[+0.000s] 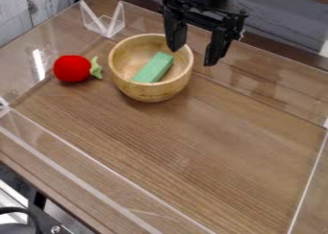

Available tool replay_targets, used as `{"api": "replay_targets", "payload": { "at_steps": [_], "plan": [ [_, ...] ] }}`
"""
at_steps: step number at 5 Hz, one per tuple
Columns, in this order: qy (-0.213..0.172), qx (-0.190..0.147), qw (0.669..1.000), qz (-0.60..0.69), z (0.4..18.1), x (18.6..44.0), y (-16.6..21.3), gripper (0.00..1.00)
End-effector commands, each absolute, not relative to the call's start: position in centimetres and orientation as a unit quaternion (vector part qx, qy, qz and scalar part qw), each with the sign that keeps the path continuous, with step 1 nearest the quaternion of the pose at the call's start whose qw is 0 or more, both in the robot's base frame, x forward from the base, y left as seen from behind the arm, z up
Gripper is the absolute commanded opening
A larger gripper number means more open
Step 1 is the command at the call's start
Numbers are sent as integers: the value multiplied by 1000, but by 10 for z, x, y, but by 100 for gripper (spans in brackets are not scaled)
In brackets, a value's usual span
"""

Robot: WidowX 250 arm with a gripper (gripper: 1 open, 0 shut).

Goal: Move the red object to the right side of the table

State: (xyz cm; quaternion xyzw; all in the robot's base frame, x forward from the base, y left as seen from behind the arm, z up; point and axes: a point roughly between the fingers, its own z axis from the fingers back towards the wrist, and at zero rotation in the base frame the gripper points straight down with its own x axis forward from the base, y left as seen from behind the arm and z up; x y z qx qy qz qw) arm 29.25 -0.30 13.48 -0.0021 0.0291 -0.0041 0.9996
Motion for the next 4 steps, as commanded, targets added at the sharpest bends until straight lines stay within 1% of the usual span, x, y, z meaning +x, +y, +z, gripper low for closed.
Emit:
{"api": "replay_targets", "payload": {
  "at_steps": [1, 2, 4],
  "plan": [
    [43, -4, 999, 2, 124, 288, 2, 100],
    [39, -8, 999, 36, 125, 275, 37, 100],
    [13, -12, 995, 95, 124, 248, 120, 100]
  ]
}}
